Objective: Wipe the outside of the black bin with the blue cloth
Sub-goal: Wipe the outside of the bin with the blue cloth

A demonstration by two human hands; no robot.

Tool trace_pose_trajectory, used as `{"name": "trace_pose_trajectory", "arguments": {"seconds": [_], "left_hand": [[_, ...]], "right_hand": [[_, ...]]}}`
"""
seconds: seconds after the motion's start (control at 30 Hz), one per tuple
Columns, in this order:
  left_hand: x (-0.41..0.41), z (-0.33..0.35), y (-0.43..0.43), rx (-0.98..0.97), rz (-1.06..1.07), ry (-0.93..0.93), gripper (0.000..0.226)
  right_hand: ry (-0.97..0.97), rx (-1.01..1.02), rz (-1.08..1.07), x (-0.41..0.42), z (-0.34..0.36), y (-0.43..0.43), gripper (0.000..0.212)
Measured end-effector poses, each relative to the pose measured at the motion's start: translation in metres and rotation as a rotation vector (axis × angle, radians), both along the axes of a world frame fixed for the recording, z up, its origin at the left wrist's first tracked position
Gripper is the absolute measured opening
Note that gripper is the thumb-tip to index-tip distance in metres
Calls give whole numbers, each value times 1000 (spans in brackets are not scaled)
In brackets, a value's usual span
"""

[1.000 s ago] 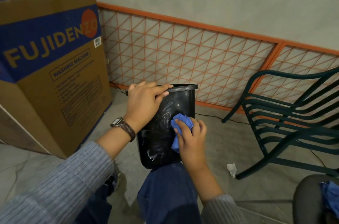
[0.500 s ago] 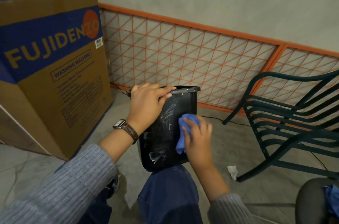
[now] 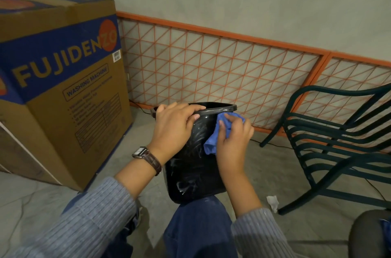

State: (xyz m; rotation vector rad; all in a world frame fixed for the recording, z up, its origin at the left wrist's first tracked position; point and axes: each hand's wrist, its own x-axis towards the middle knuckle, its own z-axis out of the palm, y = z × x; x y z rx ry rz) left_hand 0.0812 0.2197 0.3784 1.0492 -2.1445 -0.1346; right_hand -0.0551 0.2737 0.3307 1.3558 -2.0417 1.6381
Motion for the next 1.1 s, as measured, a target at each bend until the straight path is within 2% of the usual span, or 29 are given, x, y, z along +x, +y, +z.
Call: {"name": "trace_pose_trajectory", "arguments": {"seconds": [0.17, 0.33, 0.4, 0.53, 0.57, 0.67, 0.7, 0.77, 0.87, 0.93, 1.1], "left_hand": [[1, 2, -1, 23, -25, -19, 28], [-11, 8, 4, -3, -16, -41, 27], [-14, 8, 5, -1, -18, -50, 27], [-7, 7, 1, 21, -32, -34, 27], [-6, 7, 1, 25, -32, -34, 27], [-9, 9, 4, 17, -30, -33, 27], [-11, 10, 5, 10, -30, -35, 27], [-13, 10, 6, 6, -31, -36, 27], [-10, 9, 6, 12, -35, -22, 26], [-7, 9, 5, 20, -39, -8, 26], [-2, 16, 14, 1, -90, 28, 26]], "right_hand": [[336, 118, 249, 3, -18, 18, 28], [33, -24, 37, 6, -3, 5, 17], [69, -40, 72, 15, -1, 3, 18], [378, 114, 327, -6, -17, 21, 23], [368, 140, 340, -15, -19, 24, 23], [123, 96, 210, -22, -11, 20, 22], [95, 73, 175, -18, -6, 16, 20], [150, 51, 176, -4, 1, 12, 23], [315, 109, 326, 1, 0, 19, 34], [378, 146, 387, -8, 1, 26, 31], [285, 139, 418, -24, 32, 40, 29]]}}
